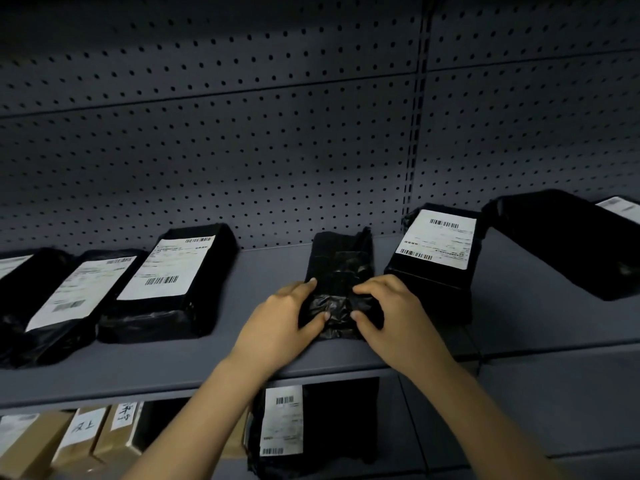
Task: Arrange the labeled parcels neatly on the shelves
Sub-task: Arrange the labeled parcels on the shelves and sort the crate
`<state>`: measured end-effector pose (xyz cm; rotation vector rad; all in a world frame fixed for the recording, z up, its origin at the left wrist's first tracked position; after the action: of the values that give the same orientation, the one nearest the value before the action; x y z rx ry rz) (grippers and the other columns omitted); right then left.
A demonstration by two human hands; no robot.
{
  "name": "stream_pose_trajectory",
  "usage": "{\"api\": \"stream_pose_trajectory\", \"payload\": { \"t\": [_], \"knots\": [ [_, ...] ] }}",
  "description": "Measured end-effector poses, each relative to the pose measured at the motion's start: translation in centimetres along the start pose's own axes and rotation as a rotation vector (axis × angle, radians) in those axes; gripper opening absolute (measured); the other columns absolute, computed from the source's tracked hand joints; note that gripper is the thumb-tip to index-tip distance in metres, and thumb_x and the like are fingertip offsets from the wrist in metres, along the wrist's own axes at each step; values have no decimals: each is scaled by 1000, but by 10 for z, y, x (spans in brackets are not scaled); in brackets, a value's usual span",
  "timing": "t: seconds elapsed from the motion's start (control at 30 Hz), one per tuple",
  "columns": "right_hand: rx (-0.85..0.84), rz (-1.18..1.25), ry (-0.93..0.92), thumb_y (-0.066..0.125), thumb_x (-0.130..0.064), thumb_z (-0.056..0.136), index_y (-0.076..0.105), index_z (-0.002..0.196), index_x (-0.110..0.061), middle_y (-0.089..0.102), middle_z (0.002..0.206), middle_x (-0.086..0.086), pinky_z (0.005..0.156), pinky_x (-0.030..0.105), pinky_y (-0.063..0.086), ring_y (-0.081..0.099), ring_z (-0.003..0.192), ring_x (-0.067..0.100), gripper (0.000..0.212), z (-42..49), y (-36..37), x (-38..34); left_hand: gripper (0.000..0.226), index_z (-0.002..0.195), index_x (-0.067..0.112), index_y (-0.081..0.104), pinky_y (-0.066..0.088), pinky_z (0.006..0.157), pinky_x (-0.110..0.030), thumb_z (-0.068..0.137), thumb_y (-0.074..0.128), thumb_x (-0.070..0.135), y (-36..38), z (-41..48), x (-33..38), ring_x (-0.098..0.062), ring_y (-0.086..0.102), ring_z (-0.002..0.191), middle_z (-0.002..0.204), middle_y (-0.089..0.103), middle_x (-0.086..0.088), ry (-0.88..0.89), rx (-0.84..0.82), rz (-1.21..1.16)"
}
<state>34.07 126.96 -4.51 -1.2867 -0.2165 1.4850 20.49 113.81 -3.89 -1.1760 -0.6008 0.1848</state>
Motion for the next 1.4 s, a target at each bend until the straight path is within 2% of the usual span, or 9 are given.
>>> {"api": "stream_pose_trajectory", "payload": {
  "t": [0.17, 0.33, 0.53, 0.73, 0.83, 0.93, 1.13, 1.3, 1.4],
  "knots": [
    [-22, 116, 148, 68, -28, 89, 48, 138, -19, 45, 128, -3, 95, 17, 39, 48, 116, 9, 54, -3, 7, -4, 67, 146, 27, 40, 44, 92, -21, 88, 58, 54, -3, -25, -15, -10, 47, 128, 148, 36, 12, -5, 58, -34],
    [-118, -9, 220, 60, -41, 92, 59, 128, -16, 52, 126, 2, 97, 24, 37, 45, 121, 20, 44, 1, 15, -8, 73, 150, 29, 31, 37, 104, -21, 88, 58, 57, -6, -26, -20, -2, 29, 141, 159, 15, 19, 42, -3, -78],
    [48, 195, 221, 72, -28, 87, 56, 135, -16, 59, 127, -5, 95, 13, 39, 54, 121, 10, 52, 1, 10, -17, 77, 149, 26, 33, 35, 107, -17, 85, 63, 55, 0, -21, -26, -4, 33, 139, 157, 24, 14, 56, 16, -192],
    [307, 177, -34, 75, -11, 83, 67, 119, -15, 62, 123, -7, 100, 6, 36, 55, 116, 0, 37, 15, 3, -37, 63, 139, 26, 45, 31, 101, -8, 88, 51, 62, -10, -10, -28, -4, 43, 131, 141, 45, 14, 100, -3, -270],
    [302, 186, -142, 76, -5, 79, 68, 111, -14, 64, 116, -7, 95, 6, 38, 56, 109, -4, 34, 21, 7, -51, 54, 144, 30, 41, 18, 105, -2, 95, 42, 54, -26, -7, -23, 7, 28, 137, 149, 35, 18, 104, 117, -393],
    [257, 261, -169, 78, -7, 78, 66, 113, -17, 65, 113, -10, 92, 11, 45, 59, 106, -4, 39, 21, 17, -60, 45, 144, 37, 41, 13, 108, -2, 101, 39, 46, -42, -6, -16, 16, 17, 137, 149, 28, 28, 124, 118, -498],
    [-12, 536, -24, 82, -20, 77, 53, 127, -32, 61, 124, -18, 100, 17, 44, 56, 118, -3, 59, 16, 30, -58, 52, 125, 32, 61, 25, 106, -8, 95, 32, 63, -57, -16, -32, 16, 37, 128, 133, 51, 25, 104, 157, -511],
    [-290, 223, -24, 53, -65, 85, 48, 132, -47, 37, 142, -30, 110, 21, 32, 34, 132, -12, 52, 9, 31, -53, 66, 97, 17, 65, 35, 77, -1, 88, 28, 71, -77, -31, -47, 14, 54, 91, 94, 65, 18, -58, 155, -595],
    [-352, 177, 37, 37, -71, 83, 45, 133, -53, 27, 150, -28, 114, 26, 23, 23, 139, -7, 54, 10, 37, -56, 42, 94, 25, 58, 43, 75, -12, 83, 50, 64, -67, -35, -61, 2, 61, 85, 89, 67, 17, -163, 92, -562]
  ]
}}
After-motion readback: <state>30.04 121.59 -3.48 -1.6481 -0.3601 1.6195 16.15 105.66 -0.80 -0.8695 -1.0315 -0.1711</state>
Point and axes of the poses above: each hand's wrist, its own z-axis towards the middle knuckle, its own y-axis out of the palm, x = y × z, the point moved 2 cm from there along z, towards the middle knuckle
